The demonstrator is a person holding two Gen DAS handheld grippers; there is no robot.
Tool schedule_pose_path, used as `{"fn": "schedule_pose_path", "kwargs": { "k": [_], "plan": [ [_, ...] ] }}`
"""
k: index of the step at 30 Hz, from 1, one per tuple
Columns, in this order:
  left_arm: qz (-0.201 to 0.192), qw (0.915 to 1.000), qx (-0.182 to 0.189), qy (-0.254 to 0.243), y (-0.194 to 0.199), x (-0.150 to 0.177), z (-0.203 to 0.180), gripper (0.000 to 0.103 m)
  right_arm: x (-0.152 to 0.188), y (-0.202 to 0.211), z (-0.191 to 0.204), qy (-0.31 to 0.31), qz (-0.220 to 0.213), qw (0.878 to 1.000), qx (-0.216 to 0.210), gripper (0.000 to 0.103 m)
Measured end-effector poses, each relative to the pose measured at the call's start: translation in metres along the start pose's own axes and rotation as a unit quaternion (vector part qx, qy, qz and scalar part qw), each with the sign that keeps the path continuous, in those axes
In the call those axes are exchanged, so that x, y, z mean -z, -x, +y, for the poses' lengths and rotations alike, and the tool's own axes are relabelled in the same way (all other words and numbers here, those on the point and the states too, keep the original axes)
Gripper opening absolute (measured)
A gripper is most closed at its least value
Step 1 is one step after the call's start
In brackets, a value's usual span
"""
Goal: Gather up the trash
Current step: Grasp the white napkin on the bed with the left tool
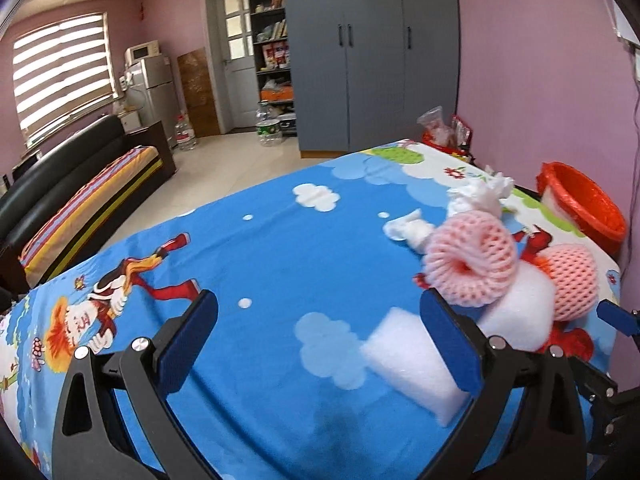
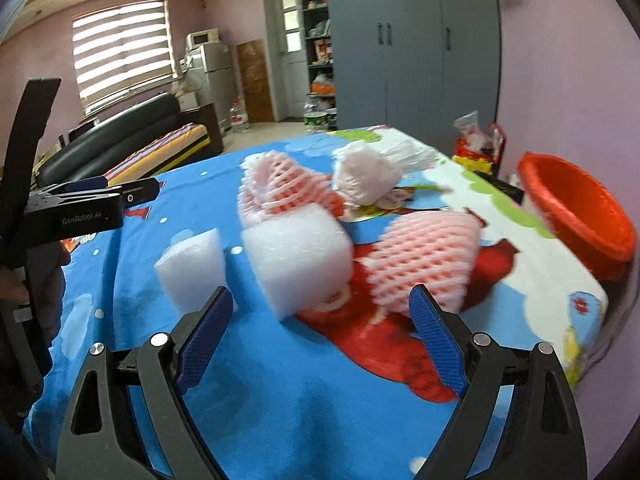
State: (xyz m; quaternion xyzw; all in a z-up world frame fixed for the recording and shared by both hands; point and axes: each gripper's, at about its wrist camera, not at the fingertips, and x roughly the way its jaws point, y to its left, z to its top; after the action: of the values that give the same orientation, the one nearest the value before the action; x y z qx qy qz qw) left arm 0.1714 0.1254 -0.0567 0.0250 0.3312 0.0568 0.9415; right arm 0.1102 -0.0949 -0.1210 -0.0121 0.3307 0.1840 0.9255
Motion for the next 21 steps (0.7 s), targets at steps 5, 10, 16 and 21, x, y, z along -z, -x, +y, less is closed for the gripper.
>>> {"fn": "schedule_pose_path", "kwargs": {
  "k": [5, 10, 16, 21],
  "plan": [
    [0.006, 1.0, -0.004, 0.002, -0.006, 0.002, 0.004, 0.098, -0.01, -0.026, 0.009, 0.012, 0.009, 1.0, -0.01, 0.084],
    [0.01, 0.9999, -0.005, 0.001, -0.01, 0.001, 0.006, 0.098, -0.02, -0.044, 0.011, 0.028, 0.017, 0.999, -0.011, 0.084],
    [0.017, 0.9997, 0.017, 0.007, -0.02, -0.012, 0.001, 0.098, -0.022, -0.061, 0.003, 0.027, 0.031, 0.999, -0.017, 0.084],
    [0.02, 0.9995, 0.022, 0.005, -0.046, -0.035, -0.004, 0.098, -0.019, -0.058, 0.007, 0.059, 0.016, 0.997, -0.038, 0.067]
  ]
}}
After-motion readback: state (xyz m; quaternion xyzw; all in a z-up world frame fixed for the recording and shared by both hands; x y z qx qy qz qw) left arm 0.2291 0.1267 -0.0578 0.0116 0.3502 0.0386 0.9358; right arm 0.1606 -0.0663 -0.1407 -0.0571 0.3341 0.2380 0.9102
